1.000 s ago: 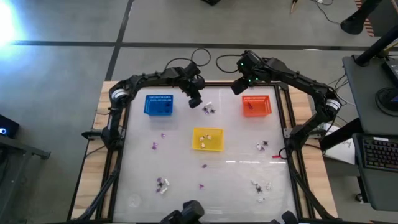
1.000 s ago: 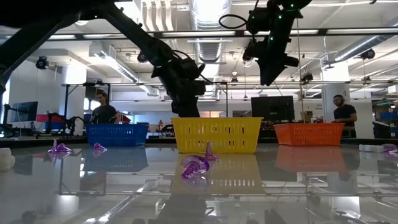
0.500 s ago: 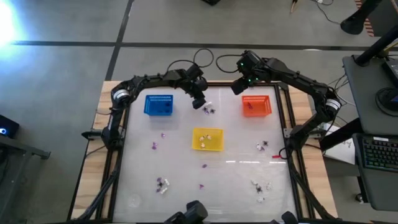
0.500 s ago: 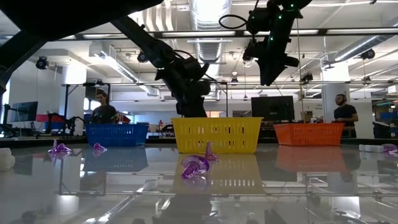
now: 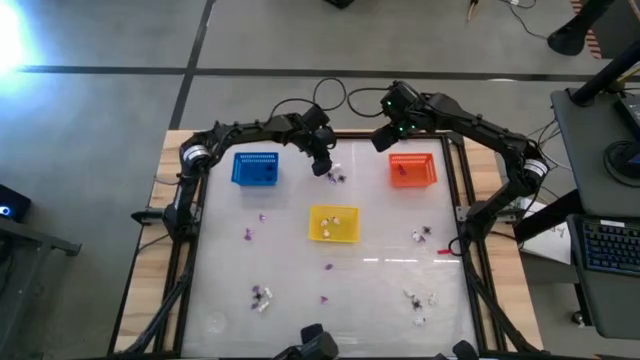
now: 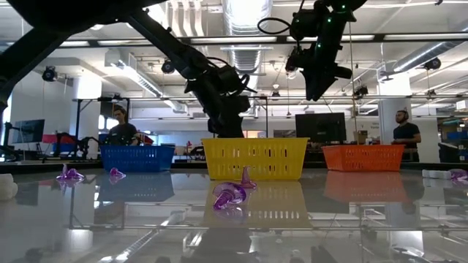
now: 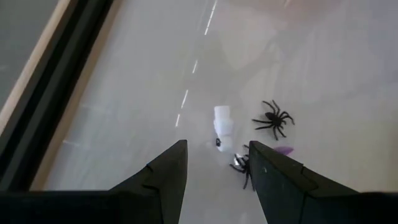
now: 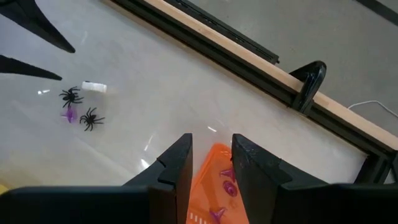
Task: Sort Halloween decoration
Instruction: Put the white skeleton toy into the yellow bin
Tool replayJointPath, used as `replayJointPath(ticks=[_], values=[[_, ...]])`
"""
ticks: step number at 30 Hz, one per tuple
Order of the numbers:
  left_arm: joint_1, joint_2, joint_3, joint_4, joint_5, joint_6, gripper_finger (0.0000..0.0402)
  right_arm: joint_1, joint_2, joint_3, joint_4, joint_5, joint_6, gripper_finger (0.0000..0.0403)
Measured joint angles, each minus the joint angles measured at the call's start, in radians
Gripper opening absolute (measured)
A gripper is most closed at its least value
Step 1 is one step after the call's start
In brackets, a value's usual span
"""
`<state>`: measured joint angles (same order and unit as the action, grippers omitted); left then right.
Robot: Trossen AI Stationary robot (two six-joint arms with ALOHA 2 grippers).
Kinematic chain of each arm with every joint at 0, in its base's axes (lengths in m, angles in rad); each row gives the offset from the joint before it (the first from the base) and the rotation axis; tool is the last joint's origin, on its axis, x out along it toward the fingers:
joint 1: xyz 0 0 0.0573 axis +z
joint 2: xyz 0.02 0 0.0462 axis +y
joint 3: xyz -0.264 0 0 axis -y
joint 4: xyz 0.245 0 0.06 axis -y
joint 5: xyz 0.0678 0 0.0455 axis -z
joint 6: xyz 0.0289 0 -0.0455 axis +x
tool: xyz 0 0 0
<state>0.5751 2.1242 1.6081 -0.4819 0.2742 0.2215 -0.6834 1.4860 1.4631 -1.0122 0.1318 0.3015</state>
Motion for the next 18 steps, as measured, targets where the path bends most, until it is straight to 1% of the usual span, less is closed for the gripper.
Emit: replayJointPath(ticks=[8,10,12,13,18], values=[[-0.035,-0.002,0.0,-0.034,-0.003,-0.024,0.0154,0.0,0.001,-0.001,0.0,0.0,0.021,0.0096],[-0.042,-0.004,0.0,-0.046,-0.035,-0.026,0.0154,0.0,0.001,-0.001,0.0,0.0,0.021,0.0098],[-0.045,-0.004,0.011,-0.077,-0.104,-0.02,0.0154,0.0,0.001,-0.001,0.0,-0.001,0.021,0.01],[-0.045,0.002,0.025,-0.095,-0.127,-0.008,0.0154,0.0,0.001,-0.001,-0.001,-0.001,0.021,0.01],[-0.039,0.059,0.147,-0.179,-0.11,0.042,0.0154,0.0,0.001,-0.001,0.0,-0.001,0.021,0.0096]])
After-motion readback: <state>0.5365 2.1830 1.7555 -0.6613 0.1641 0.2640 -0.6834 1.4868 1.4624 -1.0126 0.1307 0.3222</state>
